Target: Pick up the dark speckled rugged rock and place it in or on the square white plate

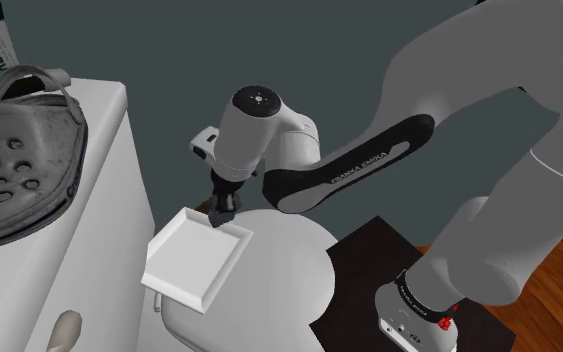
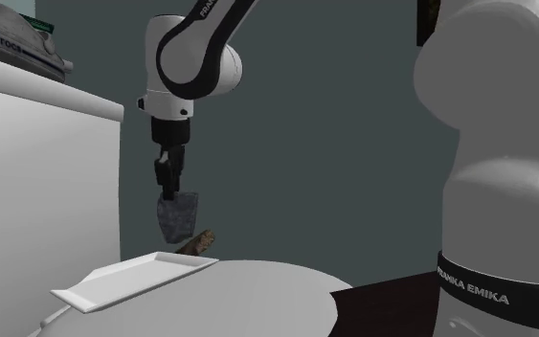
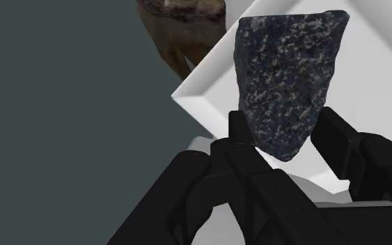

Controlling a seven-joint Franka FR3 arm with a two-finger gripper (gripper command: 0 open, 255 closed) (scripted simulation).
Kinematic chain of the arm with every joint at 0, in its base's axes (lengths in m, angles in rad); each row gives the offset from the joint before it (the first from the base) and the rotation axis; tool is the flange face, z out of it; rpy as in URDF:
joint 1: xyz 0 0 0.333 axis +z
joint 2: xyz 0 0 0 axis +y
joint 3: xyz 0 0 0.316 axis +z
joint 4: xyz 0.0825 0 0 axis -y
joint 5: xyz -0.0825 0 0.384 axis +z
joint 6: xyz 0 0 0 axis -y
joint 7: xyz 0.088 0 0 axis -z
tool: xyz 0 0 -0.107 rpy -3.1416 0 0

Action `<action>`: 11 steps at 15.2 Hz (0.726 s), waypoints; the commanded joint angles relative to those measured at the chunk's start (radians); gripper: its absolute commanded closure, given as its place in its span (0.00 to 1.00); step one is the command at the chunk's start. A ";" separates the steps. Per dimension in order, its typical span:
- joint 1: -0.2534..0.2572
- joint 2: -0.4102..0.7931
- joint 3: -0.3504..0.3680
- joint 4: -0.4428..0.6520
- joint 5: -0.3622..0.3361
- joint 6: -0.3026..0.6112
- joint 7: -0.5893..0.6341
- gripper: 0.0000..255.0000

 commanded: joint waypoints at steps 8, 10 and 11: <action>0.072 0.138 0.024 0.129 -0.120 -0.048 0.175 1.00; 0.077 0.159 0.015 0.127 -0.148 -0.031 0.199 1.00; 0.080 0.170 0.011 0.126 -0.163 -0.022 0.211 1.00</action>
